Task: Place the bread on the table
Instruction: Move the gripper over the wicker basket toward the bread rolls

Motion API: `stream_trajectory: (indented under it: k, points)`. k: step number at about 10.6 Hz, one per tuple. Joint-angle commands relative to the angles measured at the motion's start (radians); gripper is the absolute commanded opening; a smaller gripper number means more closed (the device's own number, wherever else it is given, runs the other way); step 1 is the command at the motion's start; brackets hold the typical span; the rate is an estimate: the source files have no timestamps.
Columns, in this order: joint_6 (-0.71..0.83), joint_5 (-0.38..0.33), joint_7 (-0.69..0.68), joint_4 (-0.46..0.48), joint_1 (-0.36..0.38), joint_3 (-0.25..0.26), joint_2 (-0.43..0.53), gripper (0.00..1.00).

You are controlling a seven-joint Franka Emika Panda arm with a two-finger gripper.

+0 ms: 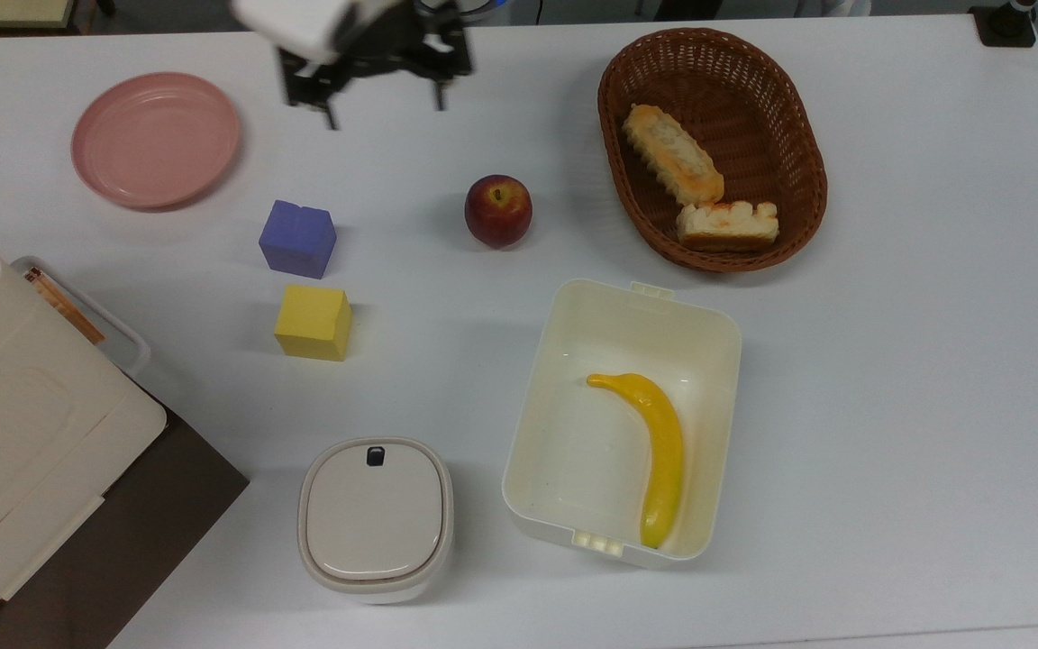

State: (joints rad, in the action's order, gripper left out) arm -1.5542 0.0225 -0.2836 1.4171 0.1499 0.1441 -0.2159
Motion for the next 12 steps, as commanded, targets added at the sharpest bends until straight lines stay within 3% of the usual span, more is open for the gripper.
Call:
stream_trajectory:
  k: [1,8,12]
  points:
    - [0.002,-0.006,-0.002,0.033,0.129,0.006,-0.003,1.0]
    - [-0.006,-0.006,-0.017,0.033,0.384,0.006,-0.126,1.0]
    - [-0.147,-0.001,-0.011,0.046,0.491,0.006,-0.239,1.0]
